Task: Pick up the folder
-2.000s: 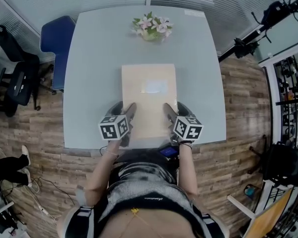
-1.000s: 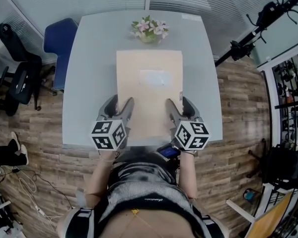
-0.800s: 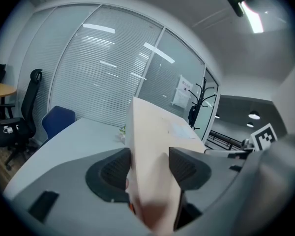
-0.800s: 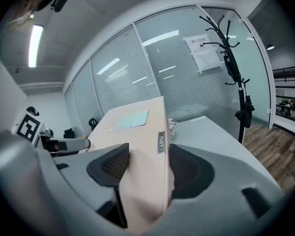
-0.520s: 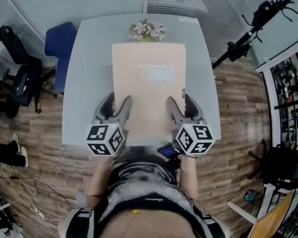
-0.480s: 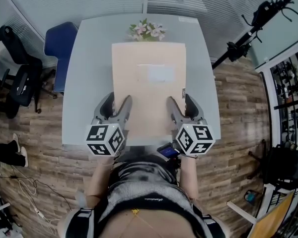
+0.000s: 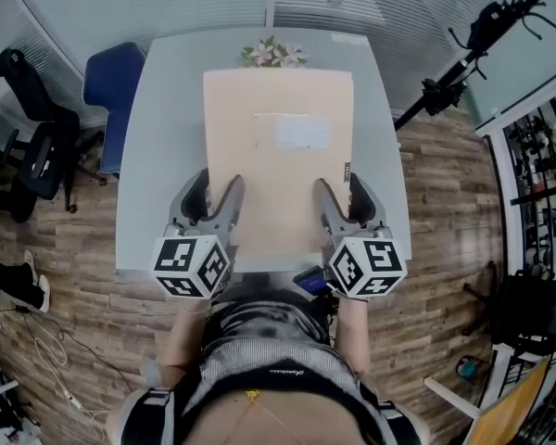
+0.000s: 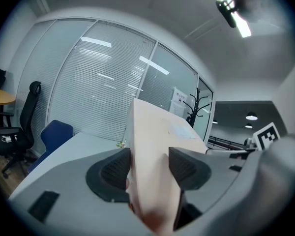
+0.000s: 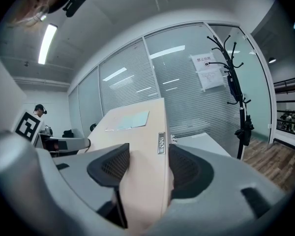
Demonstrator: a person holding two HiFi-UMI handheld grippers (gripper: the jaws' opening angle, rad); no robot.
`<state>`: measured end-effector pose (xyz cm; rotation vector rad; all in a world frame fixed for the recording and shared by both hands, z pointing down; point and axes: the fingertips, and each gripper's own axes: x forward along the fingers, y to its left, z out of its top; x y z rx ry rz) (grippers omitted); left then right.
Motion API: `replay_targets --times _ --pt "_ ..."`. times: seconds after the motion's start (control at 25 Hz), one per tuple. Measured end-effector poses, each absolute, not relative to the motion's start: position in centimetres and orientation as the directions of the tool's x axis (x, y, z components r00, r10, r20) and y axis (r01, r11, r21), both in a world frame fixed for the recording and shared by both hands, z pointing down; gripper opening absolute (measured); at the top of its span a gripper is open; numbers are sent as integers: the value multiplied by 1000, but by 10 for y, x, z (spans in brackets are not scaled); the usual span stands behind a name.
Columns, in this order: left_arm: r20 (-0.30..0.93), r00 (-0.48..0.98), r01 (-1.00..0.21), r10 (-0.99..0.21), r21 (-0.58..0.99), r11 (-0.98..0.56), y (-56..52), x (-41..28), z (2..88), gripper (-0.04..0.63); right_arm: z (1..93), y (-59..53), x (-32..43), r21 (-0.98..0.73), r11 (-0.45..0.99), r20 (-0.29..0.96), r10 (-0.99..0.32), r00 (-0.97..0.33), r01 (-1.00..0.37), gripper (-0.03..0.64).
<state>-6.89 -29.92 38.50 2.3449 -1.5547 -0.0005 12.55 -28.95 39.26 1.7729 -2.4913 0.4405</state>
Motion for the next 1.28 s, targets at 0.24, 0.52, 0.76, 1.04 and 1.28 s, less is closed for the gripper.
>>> replay_targets --times 0.24,0.52,0.76,1.04,1.28 --pt "171 404 -897 -899 269 -351 -298 -73 383 241 389 -288 121 -189 303 199 -920 -338 -934 250" --pt "167 404 -896 -899 270 -352 -300 -77 381 241 386 -288 117 -182 302 198 -921 -336 -936 247" --pt "169 403 -896 -899 270 -351 -303 -81 382 239 388 -290 114 -182 299 201 -921 -333 -937 244" --pt "169 402 -896 -900 275 -348 -304 -85 382 239 386 -290 110 -172 297 201 -923 -329 -939 241" --pt "172 401 -896 -900 278 -346 -306 -87 386 239 389 -292 108 -171 293 207 -923 -325 -941 238"
